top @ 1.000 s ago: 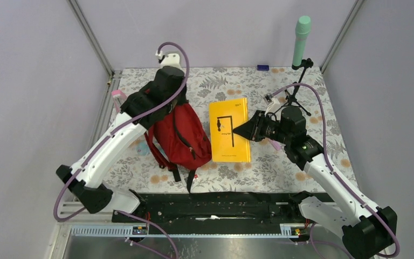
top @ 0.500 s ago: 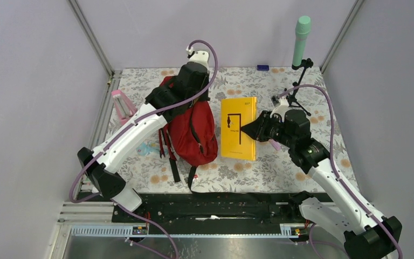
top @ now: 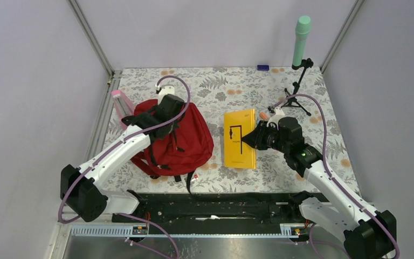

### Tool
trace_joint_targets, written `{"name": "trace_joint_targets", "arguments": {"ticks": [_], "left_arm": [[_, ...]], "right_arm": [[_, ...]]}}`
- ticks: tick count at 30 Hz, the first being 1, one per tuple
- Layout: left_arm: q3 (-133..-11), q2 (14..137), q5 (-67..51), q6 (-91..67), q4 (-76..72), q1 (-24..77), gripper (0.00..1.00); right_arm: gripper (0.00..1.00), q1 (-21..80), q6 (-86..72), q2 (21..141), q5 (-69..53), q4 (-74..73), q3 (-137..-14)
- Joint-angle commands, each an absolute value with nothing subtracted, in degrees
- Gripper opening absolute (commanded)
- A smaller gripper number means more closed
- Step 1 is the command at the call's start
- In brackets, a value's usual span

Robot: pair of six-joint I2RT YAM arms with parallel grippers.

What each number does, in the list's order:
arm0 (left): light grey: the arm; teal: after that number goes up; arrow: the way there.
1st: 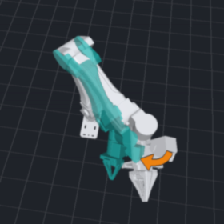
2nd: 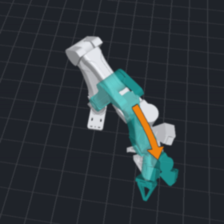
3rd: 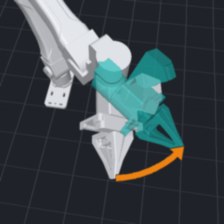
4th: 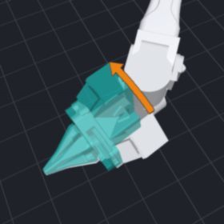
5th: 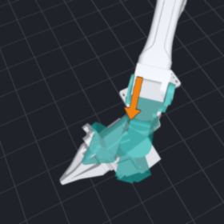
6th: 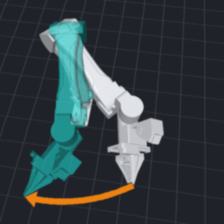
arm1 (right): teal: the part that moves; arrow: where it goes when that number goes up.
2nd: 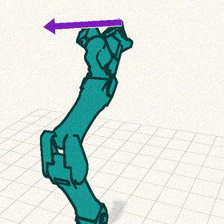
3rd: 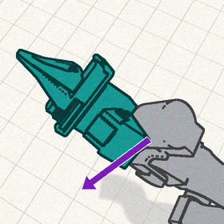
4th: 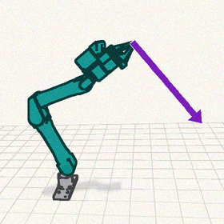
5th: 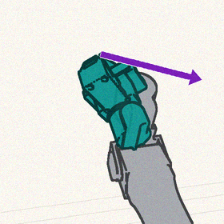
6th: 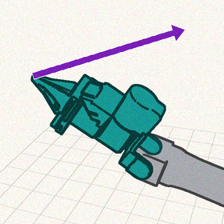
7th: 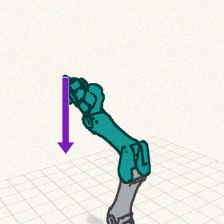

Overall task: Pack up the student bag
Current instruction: Adjust the student bag at the center of the board.

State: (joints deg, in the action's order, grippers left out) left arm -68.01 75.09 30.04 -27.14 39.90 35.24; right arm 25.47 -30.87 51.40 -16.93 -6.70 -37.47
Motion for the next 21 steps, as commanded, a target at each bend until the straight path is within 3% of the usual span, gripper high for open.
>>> {"name": "trace_joint_targets", "arguments": {"ticks": [1, 4, 7, 13, 21], "left_arm": [[-63.27, 71.53, 33.61, -31.59, 40.21, 35.68, 0.02], [-60.42, 69.81, 35.42, -33.15, 42.26, 35.68, 0.13], [-59.19, 68.16, 36.05, -34.57, 44.74, 35.68, 0.34], [-59.05, 62.97, 39.37, -36.79, 50.07, 35.68, 0.65], [-59.81, 56.88, 40.43, -37.67, 55.88, 35.68, 0.68]], "right_arm": [[0.00, 25.31, -31.62, 50.54, -16.67, 2.69, -36.69], [0.00, 25.27, -31.59, 50.34, -16.57, 3.23, -35.23], [0.00, 25.31, -31.34, 50.28, -16.67, 3.28, -34.43], [0.00, 25.33, -31.02, 51.07, -17.67, 3.63, -34.41], [0.00, 25.31, -30.86, 52.72, -18.85, 4.29, -35.19]]}}
